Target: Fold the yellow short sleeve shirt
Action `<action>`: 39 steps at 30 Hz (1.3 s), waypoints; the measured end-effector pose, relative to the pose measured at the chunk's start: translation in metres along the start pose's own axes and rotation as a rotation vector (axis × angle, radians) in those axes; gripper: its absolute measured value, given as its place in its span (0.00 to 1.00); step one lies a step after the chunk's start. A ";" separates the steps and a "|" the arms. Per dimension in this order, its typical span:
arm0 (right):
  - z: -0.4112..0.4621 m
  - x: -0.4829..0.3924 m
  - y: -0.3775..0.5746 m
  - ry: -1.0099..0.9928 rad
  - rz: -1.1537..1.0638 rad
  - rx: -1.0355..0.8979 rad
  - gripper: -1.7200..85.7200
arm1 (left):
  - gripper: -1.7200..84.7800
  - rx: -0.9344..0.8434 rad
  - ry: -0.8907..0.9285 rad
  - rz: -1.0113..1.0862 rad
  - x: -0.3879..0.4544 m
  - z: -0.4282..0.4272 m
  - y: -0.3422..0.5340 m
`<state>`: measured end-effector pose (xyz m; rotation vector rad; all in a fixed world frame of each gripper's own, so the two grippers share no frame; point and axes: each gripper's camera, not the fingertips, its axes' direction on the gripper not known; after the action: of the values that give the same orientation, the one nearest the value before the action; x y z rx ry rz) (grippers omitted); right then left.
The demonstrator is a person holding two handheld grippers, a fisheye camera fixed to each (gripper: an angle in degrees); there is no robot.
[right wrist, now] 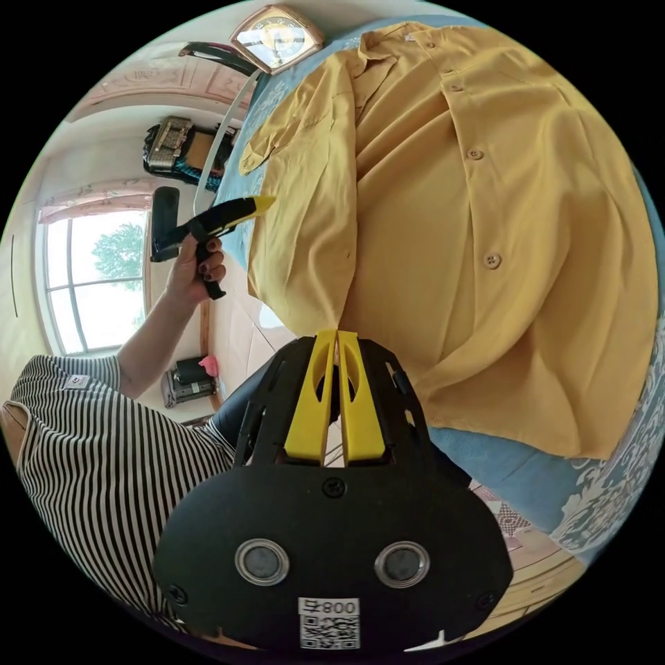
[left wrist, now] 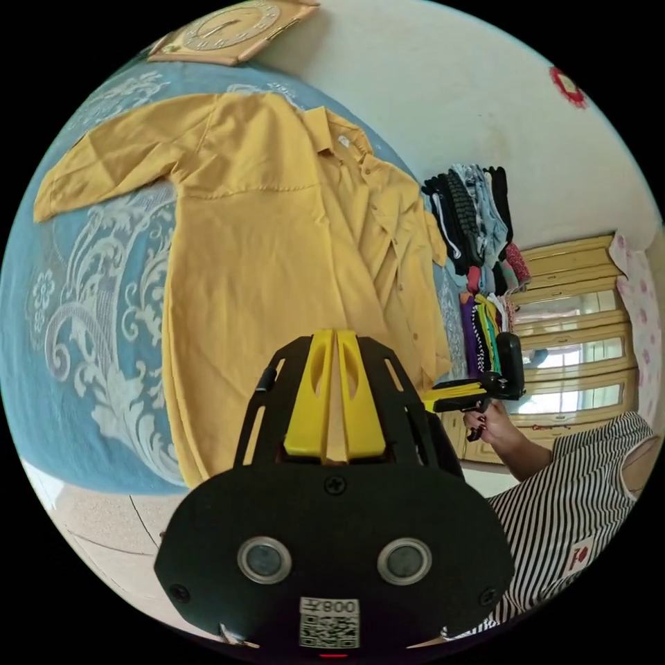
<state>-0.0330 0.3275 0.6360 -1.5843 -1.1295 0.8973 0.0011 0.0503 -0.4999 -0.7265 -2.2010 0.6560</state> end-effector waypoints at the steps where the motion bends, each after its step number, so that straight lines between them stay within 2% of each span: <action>1: -0.006 0.000 -0.005 0.008 -0.007 0.005 0.02 | 0.05 0.012 0.009 0.041 0.008 0.003 -0.018; 8: -0.051 0.000 -0.035 0.140 -0.041 0.049 0.03 | 0.09 0.075 -0.081 0.199 0.050 0.030 -0.149; 11: -0.076 0.003 -0.051 0.216 -0.060 0.100 0.04 | 0.09 0.083 -0.070 0.149 0.048 0.052 -0.213; 16: -0.116 0.014 -0.098 0.308 -0.111 0.200 0.06 | 0.09 0.104 -0.014 -0.065 0.015 0.091 -0.295; 22: -0.165 0.026 -0.173 0.405 -0.180 0.338 0.07 | 0.04 0.147 0.084 -0.151 -0.009 0.113 -0.344; 28: -0.216 0.032 -0.246 0.501 -0.228 0.448 0.08 | 0.03 0.246 0.165 -0.008 0.015 0.105 -0.398; 31: -0.238 0.033 -0.288 0.531 -0.227 0.486 0.10 | 0.03 0.233 0.126 0.037 0.026 0.110 -0.423; 36: -0.241 0.035 -0.357 0.570 -0.215 0.430 0.12 | 0.03 0.196 0.134 0.069 0.026 0.125 -0.434; 39: -0.226 0.037 -0.390 0.676 -0.222 0.346 0.11 | 0.03 0.195 0.136 0.075 0.022 0.129 -0.440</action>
<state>0.0891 0.3428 1.0714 -1.2904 -0.6080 0.3322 -0.2399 -0.2782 -0.2894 -0.7328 -1.9621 0.8221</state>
